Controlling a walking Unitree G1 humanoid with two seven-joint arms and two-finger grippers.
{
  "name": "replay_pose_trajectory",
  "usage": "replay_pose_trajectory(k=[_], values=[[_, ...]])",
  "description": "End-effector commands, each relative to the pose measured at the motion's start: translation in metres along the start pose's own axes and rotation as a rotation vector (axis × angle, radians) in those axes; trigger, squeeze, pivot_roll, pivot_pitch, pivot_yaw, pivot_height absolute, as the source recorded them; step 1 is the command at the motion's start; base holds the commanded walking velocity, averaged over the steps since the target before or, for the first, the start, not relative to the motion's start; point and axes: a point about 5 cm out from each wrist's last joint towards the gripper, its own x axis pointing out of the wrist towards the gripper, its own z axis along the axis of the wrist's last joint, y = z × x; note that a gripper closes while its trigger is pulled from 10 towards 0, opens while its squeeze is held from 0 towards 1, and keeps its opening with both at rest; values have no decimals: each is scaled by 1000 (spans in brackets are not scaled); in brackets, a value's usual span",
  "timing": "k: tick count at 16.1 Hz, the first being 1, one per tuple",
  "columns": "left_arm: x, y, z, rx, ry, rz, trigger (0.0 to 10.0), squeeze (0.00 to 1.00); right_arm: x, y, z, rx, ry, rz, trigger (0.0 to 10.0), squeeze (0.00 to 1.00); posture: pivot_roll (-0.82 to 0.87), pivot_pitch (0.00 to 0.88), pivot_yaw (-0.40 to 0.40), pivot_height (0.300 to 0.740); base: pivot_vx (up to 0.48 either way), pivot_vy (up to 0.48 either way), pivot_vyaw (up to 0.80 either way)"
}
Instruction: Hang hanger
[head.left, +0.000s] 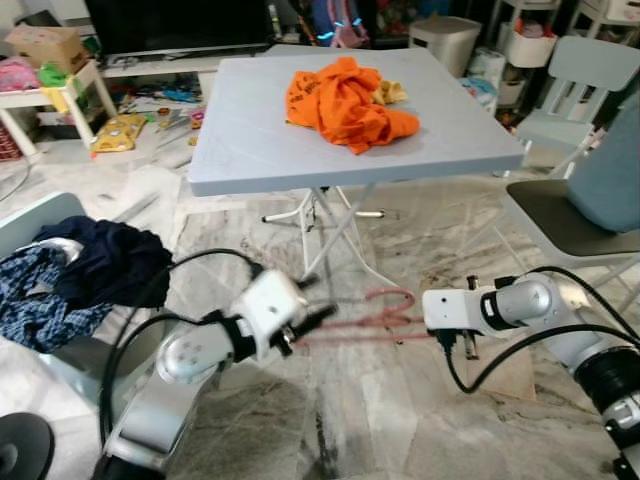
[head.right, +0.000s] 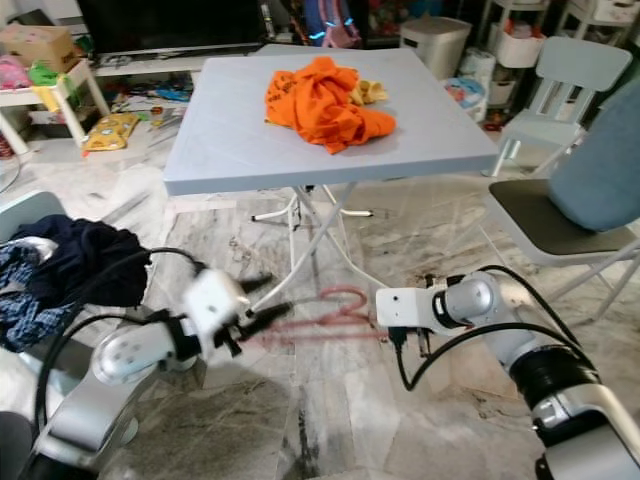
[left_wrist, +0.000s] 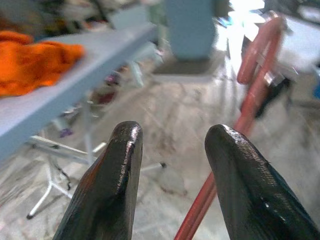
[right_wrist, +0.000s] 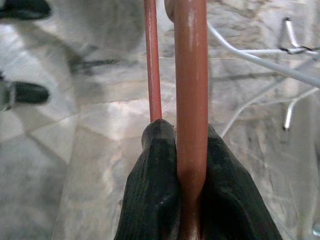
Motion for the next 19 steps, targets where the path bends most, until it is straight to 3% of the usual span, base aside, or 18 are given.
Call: replay_pose_trajectory(k=[1,2,3,5,7,9,11,12,16,17,18,19], values=[[-6,6,2,-30,-18,94,10000,1000,-3,-7,1,39,-25,-65,0,0,-76,27,10,740,0,0,0],[-14,6,0,-100,-38,233,10000,1000,0,-5,-1,123,-55,-117,0,0,-70,29,5,740,0,0,0],[-19,4,-1,-118,-44,320,10000,1000,2,-2,-4,185,-73,-164,0,0,-67,30,3,740,0,0,0],[-26,0,-3,-156,-49,423,10000,1000,5,2,-8,325,-112,-263,0,0,-67,35,2,740,0,0,0],[-32,-2,-11,-229,-26,554,10000,1000,11,12,-8,524,-168,-328,0,0,-71,37,3,740,0,0,0],[-33,-4,-13,-259,-24,585,10000,1000,16,22,-6,704,-185,-349,0,0,-75,37,4,740,0,0,0],[-32,-5,-14,-262,-24,594,10000,1000,18,26,-2,774,-215,-354,0,0,-78,34,4,740,0,0,0],[-30,-5,-16,-285,-20,620,10000,1000,19,33,-1,927,-207,-398,0,0,-81,30,2,740,0,0,0],[-29,-4,-22,-315,5,653,10000,1000,20,39,-11,1096,-95,-517,0,0,-87,29,-1,740,0,0,0],[-28,-5,-23,-322,7,652,10000,1000,20,40,-13,1134,-76,-545,745,0,-88,30,-1,740,0,0,0],[-29,-5,-24,-330,10,656,10000,1000,19,39,-14,1161,-67,-559,10000,0,-88,31,-1,740,0,0,0],[-29,-5,-25,-331,17,666,10000,1000,18,38,-14,1181,-56,-581,10000,0,-89,31,-2,740,0,0,0]])
